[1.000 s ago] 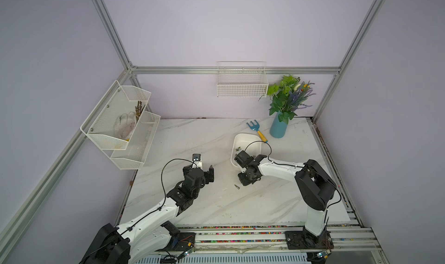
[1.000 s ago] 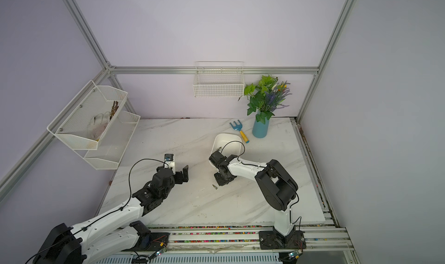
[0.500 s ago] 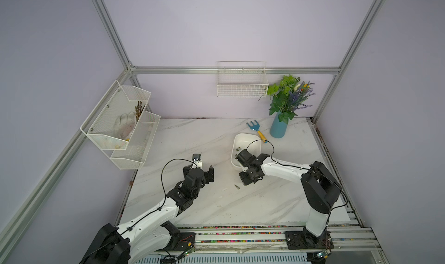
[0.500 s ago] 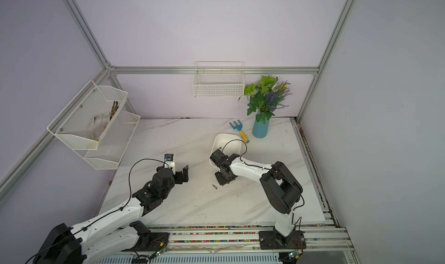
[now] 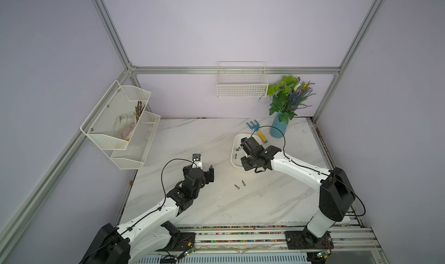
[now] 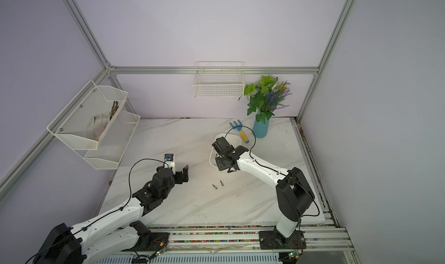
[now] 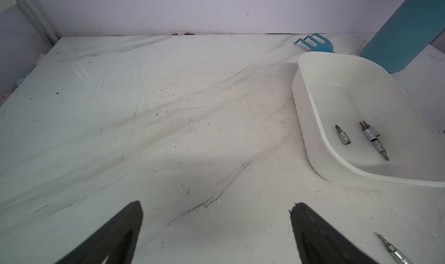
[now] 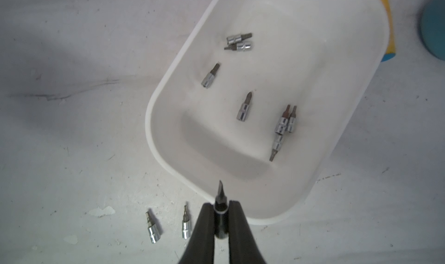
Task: Put the bit on the desktop into the storage box
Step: Place the screwdriver bit in the storage box.
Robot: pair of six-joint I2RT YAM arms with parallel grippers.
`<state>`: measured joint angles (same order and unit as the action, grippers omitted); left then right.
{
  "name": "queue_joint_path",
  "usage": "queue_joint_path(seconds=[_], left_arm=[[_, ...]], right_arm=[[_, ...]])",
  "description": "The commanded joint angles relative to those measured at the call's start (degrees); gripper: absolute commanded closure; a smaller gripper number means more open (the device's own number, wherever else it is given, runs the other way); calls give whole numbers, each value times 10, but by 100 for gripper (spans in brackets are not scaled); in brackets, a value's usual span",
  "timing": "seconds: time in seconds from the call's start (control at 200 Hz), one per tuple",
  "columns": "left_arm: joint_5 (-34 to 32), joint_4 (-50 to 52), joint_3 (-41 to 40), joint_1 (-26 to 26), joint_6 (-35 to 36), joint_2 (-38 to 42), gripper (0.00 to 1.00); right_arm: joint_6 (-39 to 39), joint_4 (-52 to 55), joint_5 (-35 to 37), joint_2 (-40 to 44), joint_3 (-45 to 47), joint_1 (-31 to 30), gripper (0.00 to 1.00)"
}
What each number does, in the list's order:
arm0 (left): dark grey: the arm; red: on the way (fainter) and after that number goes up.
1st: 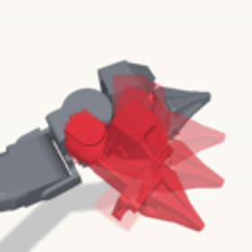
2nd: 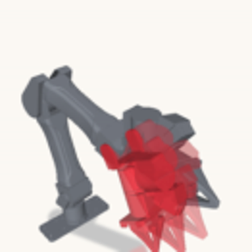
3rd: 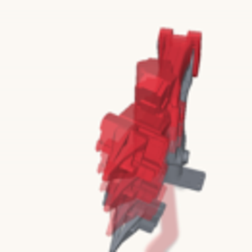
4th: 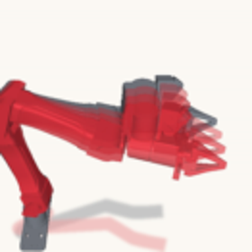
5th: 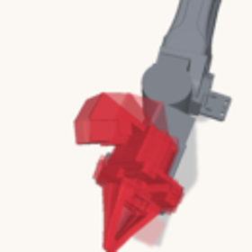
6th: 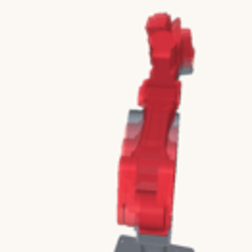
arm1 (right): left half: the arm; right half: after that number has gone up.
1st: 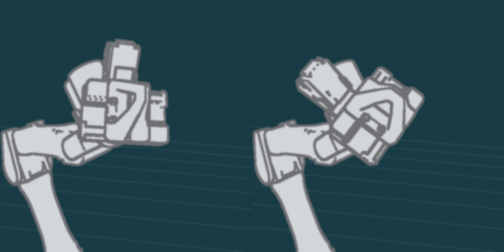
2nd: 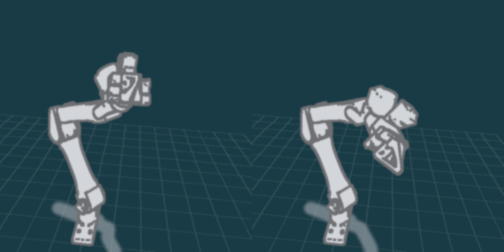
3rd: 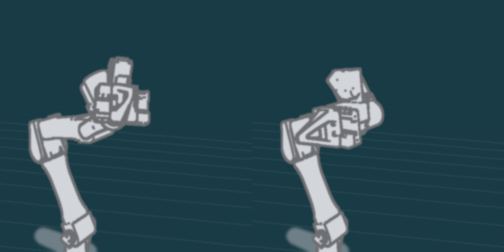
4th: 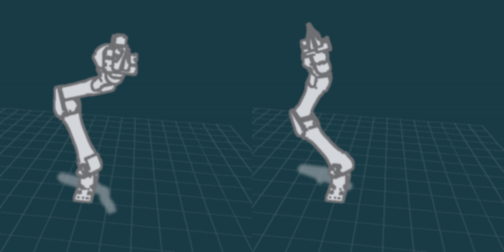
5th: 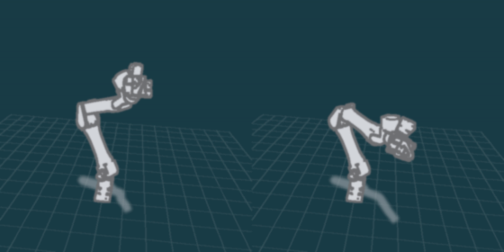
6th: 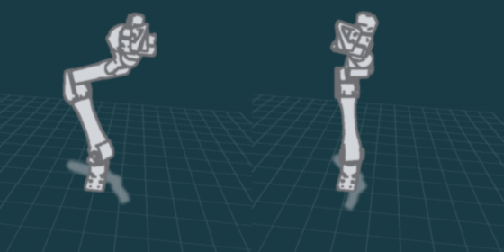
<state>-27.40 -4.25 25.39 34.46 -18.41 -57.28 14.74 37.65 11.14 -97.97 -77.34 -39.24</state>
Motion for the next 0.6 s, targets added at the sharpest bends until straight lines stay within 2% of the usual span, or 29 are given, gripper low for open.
queue_joint_path(seconds=[0.0, 0.255, 0.47, 0.515, 0.595], left_arm=[[2, -24, 7, -3, 2, 4, 0], [8, -22, 7, -3, 2, 6, 0], [7, -22, 6, -3, 2, 8, 0], [7, -21, 6, -3, 3, 8, 0], [7, -22, 7, -3, 3, 8, 0]], right_arm=[[9, -53, 16, -43, -35, 27, 89], [6, -71, 26, -152, -127, 59, 89], [12, -73, 10, -180, -150, 74, 88], [13, -73, 8, -176, -149, 75, 85], [12, -71, 4, -158, -143, 75, 67]])
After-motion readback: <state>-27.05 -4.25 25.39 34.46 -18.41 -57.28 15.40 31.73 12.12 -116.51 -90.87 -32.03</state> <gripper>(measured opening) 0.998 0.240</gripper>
